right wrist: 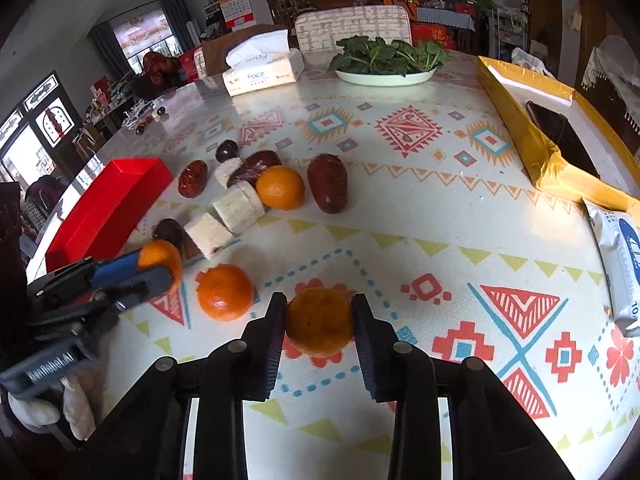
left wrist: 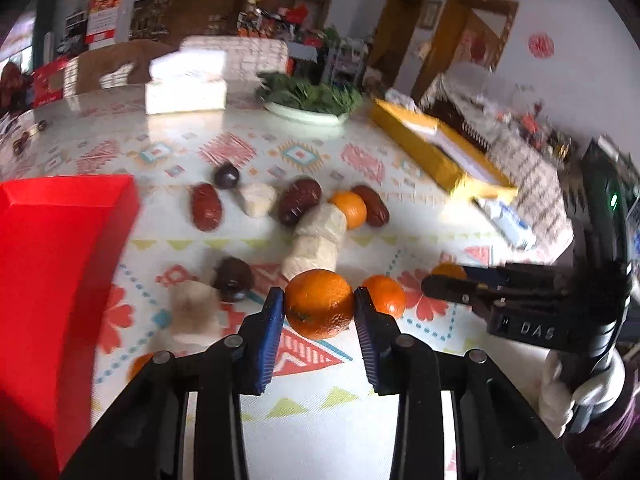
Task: Organize fruits
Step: 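Carry both oranges over the red tray and open both tools to drop them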
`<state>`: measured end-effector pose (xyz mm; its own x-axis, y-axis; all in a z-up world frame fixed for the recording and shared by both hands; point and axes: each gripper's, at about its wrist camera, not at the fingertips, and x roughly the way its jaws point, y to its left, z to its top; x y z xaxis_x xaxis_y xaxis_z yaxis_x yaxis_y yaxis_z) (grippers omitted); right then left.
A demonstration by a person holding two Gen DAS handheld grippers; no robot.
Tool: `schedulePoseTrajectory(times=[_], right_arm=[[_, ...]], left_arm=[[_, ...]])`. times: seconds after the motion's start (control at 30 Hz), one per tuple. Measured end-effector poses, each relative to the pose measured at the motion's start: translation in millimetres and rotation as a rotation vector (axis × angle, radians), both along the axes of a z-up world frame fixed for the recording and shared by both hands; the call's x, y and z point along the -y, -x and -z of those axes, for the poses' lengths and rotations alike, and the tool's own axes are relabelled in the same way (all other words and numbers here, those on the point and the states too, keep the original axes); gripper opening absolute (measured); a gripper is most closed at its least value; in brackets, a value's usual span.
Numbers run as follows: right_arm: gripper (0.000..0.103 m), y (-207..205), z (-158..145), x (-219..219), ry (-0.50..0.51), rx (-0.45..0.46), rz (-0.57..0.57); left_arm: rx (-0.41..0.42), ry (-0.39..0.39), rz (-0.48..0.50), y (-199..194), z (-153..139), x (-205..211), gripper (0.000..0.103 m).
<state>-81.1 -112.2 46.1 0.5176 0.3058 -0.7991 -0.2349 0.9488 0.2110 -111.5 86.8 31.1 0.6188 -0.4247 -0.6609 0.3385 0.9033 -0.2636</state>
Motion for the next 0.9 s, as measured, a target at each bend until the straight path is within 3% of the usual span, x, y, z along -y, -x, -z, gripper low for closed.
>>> schedulePoseTrajectory(times=[0.23,0.47,0.7,0.9], right_arm=[[0.036,6,-28,-37,-0.008,0.054,-0.076],[0.036,1,-48,-139,-0.074,0.055,-0.295],[0.036,-2,-45,-254,-0.087,0.016,-0.491],[0.036,-10,-23,-311,-0.054,-0.02,-0.541]], left_arm=[[0.073,0.083,-0.176,15,-29,-72,0.034],[0.073,0.063,-0.429,23,-27,-160,0.034],[0.039,0.053,-0.59,20,-15,-224,0.035],[0.006,0.051,-0.63,18,-4,-251,0.035]])
